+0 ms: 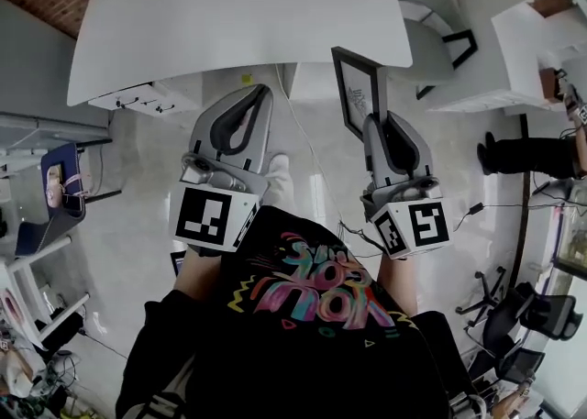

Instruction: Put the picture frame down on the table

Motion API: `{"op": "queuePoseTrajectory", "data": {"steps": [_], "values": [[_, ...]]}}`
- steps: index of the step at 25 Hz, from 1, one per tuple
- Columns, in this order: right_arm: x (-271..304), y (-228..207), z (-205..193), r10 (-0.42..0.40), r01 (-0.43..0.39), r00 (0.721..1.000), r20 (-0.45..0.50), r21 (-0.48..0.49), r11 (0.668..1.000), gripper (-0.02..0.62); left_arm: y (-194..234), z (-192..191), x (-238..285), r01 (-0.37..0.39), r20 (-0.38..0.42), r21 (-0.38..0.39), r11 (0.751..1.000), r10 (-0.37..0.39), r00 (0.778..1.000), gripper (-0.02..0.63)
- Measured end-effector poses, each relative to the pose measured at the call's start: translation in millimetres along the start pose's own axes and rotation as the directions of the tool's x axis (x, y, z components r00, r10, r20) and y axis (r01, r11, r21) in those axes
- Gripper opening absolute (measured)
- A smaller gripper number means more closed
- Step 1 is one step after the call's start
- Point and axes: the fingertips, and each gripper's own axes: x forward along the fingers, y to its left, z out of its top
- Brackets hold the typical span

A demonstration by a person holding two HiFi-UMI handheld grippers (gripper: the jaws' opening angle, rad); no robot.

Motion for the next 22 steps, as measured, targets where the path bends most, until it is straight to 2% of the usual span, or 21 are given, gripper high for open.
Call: {"op": "queuePoseTrajectory", "data": {"steps": [4,8,15,22], "values": [[65,-27,12,0.005,-0.004,1.000,-0.016,0.003,1.000,0.089,42,4,55,-0.003,-0.015,0.004,1.000,0.003,1.000,0.028],[105,-51,20,-0.021,0.021,0.999,-0.031,0.013,1.000,0.089,71,4,96,0.009,-0.032,-0.003,1.000,-0.009,0.999,0.028],[151,-76,21,-0.058,0.058,0.997,-0.049,0.013,0.998,0.089,106,-9,133,0.026,-0.065,-0.002,1.000,-0.027,0.998,0.028],[190,-118,22,-0.031,0.032,0.998,-0.060,0.009,0.999,0.089,127,-15,163,-0.044,-0.070,-0.005,0.999,0.043,0.997,0.028]]}}
